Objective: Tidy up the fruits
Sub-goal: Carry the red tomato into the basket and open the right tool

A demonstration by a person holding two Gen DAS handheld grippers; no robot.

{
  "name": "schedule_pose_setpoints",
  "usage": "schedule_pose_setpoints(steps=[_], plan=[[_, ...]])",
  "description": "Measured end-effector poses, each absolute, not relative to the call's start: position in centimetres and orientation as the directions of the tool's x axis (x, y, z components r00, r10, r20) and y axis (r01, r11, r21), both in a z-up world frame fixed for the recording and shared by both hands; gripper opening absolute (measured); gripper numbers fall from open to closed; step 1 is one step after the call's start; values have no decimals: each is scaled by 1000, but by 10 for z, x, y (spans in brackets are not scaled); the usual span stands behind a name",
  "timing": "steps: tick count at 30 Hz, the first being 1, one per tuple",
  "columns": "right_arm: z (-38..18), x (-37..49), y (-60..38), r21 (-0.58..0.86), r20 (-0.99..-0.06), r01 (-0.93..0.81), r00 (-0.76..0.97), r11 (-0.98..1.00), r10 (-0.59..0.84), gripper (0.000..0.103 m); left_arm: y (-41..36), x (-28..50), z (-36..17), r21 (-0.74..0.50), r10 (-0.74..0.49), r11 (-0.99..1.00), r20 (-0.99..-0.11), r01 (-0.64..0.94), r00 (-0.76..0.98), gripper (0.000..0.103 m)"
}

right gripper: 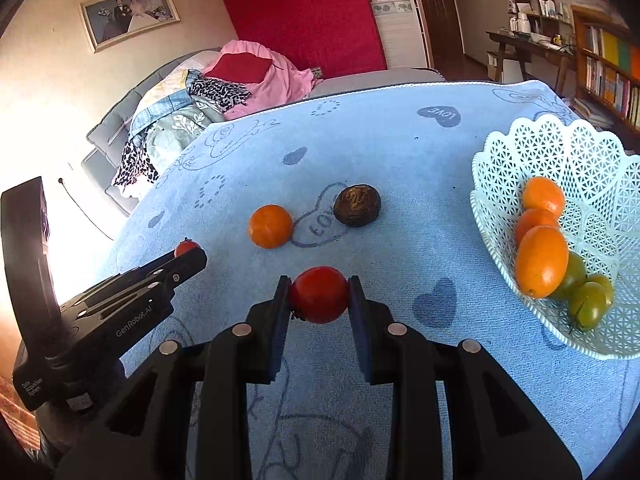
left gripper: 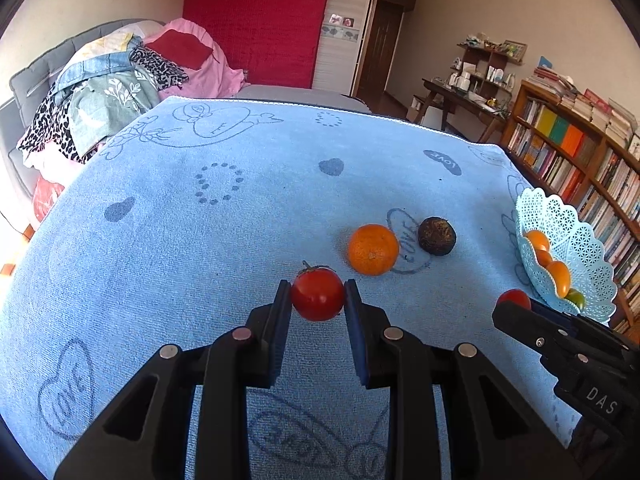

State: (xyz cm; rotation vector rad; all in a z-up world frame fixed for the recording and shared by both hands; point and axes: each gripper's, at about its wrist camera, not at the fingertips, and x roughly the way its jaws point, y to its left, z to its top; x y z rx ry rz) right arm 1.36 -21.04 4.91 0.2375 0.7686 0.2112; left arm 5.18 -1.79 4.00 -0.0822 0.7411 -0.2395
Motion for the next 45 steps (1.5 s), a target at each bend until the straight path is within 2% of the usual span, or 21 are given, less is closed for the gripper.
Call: schedule_pose_setpoints(steps=[12, 23, 37, 39, 41, 45], plan=[[67, -19, -267, 324, -604, -6, 768, 946, 212, 29, -51, 41, 55, -135, -278, 958, -652, 252, 706, 27], [82, -49, -329, 293, -552, 135, 832, 947, 53, 29, -86, 33, 69, -92, -295, 946, -639, 309, 710, 27], [71, -65, -379, 268, -554, 244, 831, 932, -58, 30, -130, 28, 76, -53, -318, 926, -643, 374, 697, 27], [71, -66, -384, 274, -548, 248, 834, 929, -61, 33, -136, 28, 77, -47, -322, 922, -643, 384, 695, 27], [71, -69, -387, 279, -537, 255, 841, 926, -70, 45, -143, 27, 79, -40, -326, 918, -642, 395, 694, 27], [71, -71, -390, 269, -528, 250, 846, 930, -75, 45, -158, 26, 82, -28, -339, 907, -639, 420, 691, 27]])
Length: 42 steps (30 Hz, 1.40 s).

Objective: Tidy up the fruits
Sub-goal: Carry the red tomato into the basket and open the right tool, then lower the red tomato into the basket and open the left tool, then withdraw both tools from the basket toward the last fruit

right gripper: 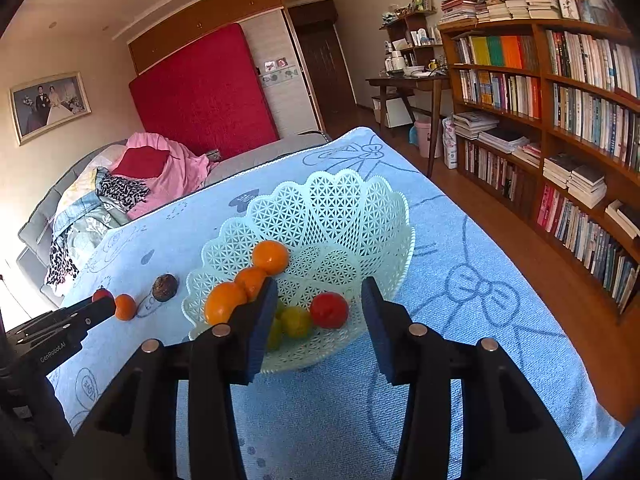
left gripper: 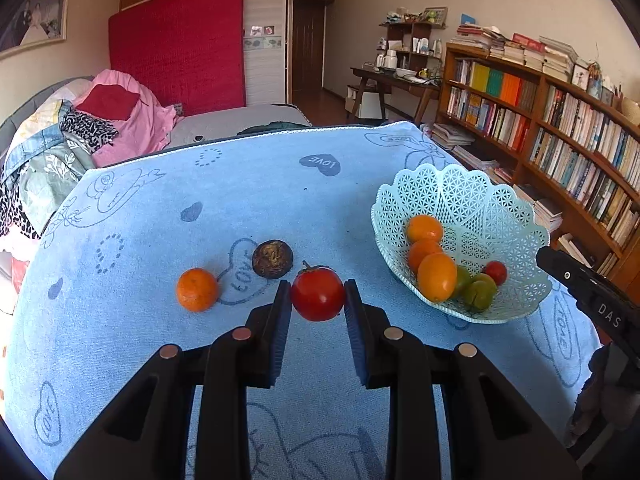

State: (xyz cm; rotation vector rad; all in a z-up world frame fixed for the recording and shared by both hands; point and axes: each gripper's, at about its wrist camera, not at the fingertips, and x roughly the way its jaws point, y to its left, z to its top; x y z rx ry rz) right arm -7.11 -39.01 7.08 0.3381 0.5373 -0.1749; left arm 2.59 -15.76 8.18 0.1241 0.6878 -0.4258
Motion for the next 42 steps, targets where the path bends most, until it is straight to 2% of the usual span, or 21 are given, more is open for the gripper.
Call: schedule_pose_setpoints(steps=[10, 28, 31, 33, 38, 42], plan=[[72, -82, -402, 265, -492, 281, 862, 923, -121, 45, -211, 30, 84, -21, -401, 860, -644, 509, 652, 27], [63, -83, -421, 288, -504, 308, 854, 907, -130, 45, -293, 39, 80, -10, -492, 767, -652, 642, 577, 27], [63, -83, -422, 288, -504, 308, 854, 907, -130, 45, -298, 40, 79, -14, -499, 760, -654, 650, 568, 31], [63, -83, -422, 290, -505, 310, 853, 906, -130, 45, -295, 41, 79, -20, -499, 765, -651, 644, 573, 48], [63, -82, -419, 290, -506, 314, 852, 904, -134, 45, -283, 46, 76, -32, -476, 791, -659, 611, 582, 50], [63, -83, -417, 290, -503, 311, 854, 905, -132, 45, -270, 49, 77, -37, -455, 815, -658, 578, 600, 59]])
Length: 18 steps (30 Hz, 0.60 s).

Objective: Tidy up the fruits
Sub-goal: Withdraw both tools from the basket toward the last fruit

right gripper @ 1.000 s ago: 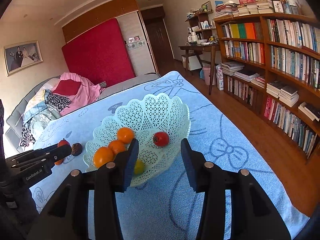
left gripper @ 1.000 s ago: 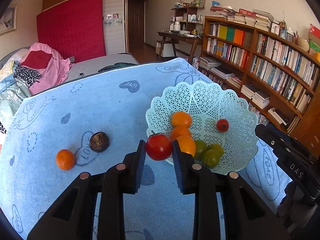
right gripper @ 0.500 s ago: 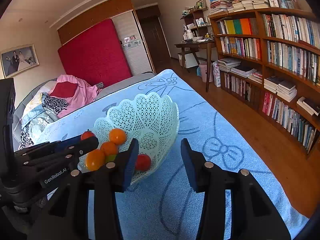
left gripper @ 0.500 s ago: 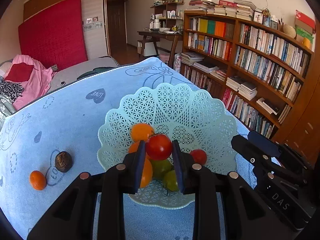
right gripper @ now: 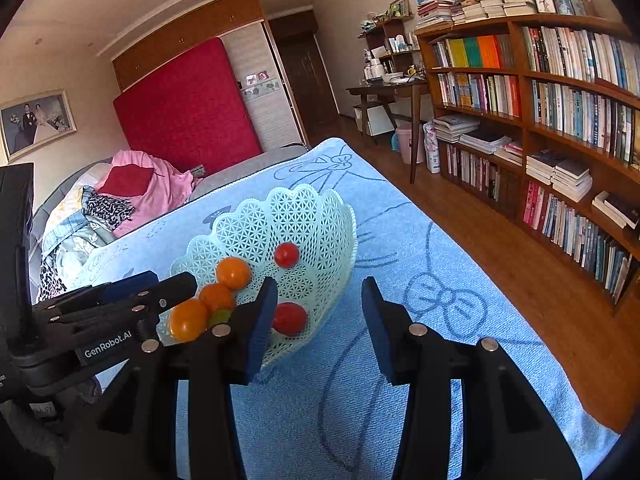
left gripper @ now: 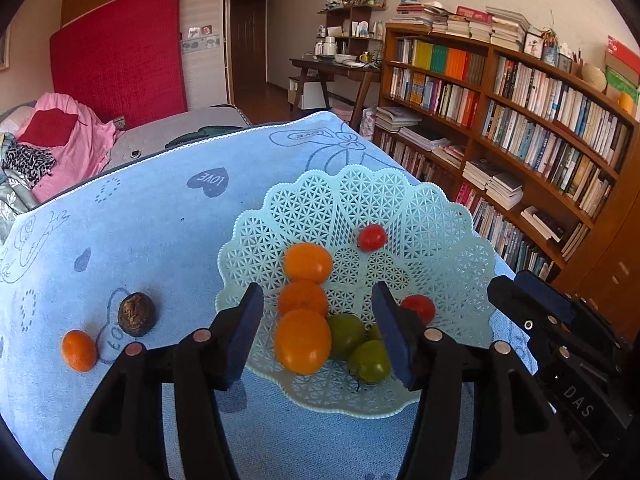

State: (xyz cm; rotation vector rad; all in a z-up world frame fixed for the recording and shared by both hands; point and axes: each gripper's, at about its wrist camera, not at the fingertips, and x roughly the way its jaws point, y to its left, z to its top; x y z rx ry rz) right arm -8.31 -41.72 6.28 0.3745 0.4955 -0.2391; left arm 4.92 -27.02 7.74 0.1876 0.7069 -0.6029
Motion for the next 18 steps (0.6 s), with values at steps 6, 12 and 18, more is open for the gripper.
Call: schedule_pose_setpoints(steps=[6, 12, 18], plan=[[65, -84, -413, 290, -498, 302, 858, 908, -126, 48, -255, 49, 80, -48, -435, 840, -655, 540, 618, 73], [71, -88, -410, 292, -483, 292, 867, 911, -124, 55, -243, 47, 81, -40, -409, 857, -660, 514, 630, 79], [74, -88, -405, 293, -480, 278, 870, 915, -111, 60, -228, 47, 85, -42, -389, 875, -652, 482, 651, 85]])
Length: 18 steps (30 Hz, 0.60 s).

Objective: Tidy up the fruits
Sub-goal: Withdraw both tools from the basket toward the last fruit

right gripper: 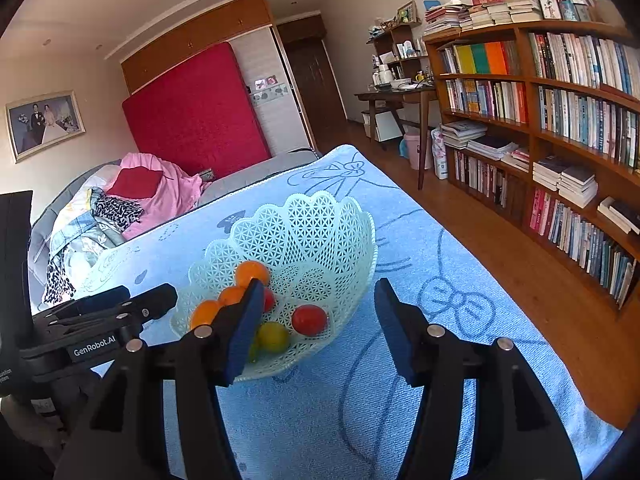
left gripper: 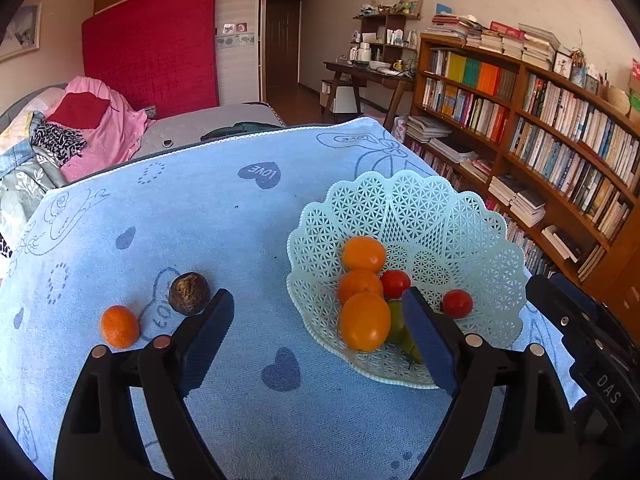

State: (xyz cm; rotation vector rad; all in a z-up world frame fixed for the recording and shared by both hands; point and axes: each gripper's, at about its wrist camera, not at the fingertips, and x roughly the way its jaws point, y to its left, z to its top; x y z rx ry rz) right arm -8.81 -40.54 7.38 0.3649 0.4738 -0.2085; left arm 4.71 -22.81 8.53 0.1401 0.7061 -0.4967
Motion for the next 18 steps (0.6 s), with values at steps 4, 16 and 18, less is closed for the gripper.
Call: schedule_pose_setpoints(steps=[4, 16, 18], plan=[[75, -88, -401, 293, -478, 267, 872, 918, -101, 60, -218, 47, 86, -37, -370, 887, -651, 459, 663, 85], [77, -86, -378, 286, -479, 209, 877, 935, -50, 66, -163, 54, 82, -35, -287, 935, -660, 354, 694, 86], [76, -86, -373, 284, -482, 200, 875, 938, -41, 66, -151, 57, 80, -36, -266, 945, -665, 326, 698, 87]])
